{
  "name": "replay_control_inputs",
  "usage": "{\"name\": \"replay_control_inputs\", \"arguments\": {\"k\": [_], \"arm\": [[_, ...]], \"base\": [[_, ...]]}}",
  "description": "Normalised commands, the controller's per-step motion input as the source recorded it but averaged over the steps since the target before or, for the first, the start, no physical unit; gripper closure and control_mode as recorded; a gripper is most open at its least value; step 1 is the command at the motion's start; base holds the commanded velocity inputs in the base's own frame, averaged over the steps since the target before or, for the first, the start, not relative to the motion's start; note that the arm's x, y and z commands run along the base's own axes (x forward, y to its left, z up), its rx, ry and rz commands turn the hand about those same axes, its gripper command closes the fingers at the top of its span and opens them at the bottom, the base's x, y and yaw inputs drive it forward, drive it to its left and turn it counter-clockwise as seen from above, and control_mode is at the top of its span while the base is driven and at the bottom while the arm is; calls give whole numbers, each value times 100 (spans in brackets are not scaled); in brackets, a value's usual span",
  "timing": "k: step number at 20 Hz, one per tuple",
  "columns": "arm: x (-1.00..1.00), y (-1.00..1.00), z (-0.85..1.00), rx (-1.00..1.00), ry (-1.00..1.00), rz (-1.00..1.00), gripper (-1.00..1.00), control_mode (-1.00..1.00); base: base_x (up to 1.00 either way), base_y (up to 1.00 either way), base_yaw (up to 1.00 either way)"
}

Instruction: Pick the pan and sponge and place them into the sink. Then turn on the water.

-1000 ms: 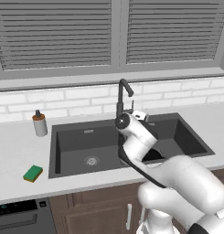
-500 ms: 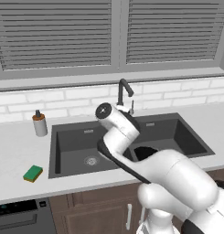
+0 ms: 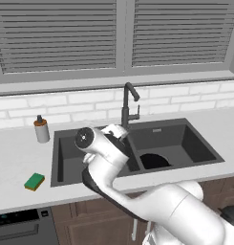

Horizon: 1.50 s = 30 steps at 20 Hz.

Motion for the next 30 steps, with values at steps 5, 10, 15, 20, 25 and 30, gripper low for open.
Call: {"name": "replay_control_inputs", "arguments": {"k": [5, 10, 15, 20, 25, 30], "arm": [[-13, 47, -6, 44, -5, -24, -100, -100], [0, 63, -30, 37, 0, -23, -100, -100], [0, 87, -43, 19, 0, -26, -100, -100], [33, 69, -29, 3, 17, -5, -100, -100], [39, 55, 0, 24, 27, 3, -100, -100], [20, 62, -15, 14, 12, -1, -100, -100]], "base": [[0, 0, 0], [0, 0, 0], [0, 0, 0], [0, 0, 0], [0, 0, 0], [0, 0, 0]]}}
